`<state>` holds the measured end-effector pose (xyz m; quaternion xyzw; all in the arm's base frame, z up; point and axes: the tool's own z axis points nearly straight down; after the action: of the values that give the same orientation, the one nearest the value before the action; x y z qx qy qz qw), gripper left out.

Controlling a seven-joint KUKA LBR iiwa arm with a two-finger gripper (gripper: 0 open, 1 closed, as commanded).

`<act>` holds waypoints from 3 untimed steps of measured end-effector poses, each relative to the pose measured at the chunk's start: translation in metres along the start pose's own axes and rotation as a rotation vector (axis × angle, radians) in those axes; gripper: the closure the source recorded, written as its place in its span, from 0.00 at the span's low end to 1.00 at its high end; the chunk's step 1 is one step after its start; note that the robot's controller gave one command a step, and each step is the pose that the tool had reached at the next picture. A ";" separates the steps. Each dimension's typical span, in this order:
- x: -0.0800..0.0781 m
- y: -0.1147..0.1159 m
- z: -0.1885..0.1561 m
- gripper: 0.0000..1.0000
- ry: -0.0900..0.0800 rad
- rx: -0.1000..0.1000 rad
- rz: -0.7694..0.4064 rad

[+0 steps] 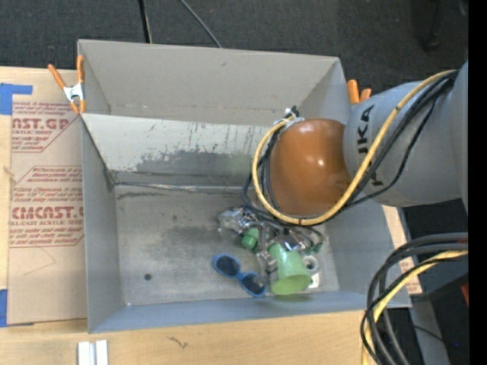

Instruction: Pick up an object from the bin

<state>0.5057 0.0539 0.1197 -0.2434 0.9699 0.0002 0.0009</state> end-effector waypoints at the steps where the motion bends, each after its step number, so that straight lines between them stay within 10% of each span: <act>1: -0.005 0.006 -0.037 0.00 -0.002 0.000 -0.124; 2: -0.050 0.001 -0.010 0.00 -0.001 -0.002 -0.379; 3: -0.012 0.007 0.052 0.00 0.003 -0.006 -0.946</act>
Offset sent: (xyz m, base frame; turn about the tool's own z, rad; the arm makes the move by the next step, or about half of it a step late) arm 0.0008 0.0064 0.0364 -0.1231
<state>0.5129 0.0655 0.0680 -0.6587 0.7524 0.0021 -0.0012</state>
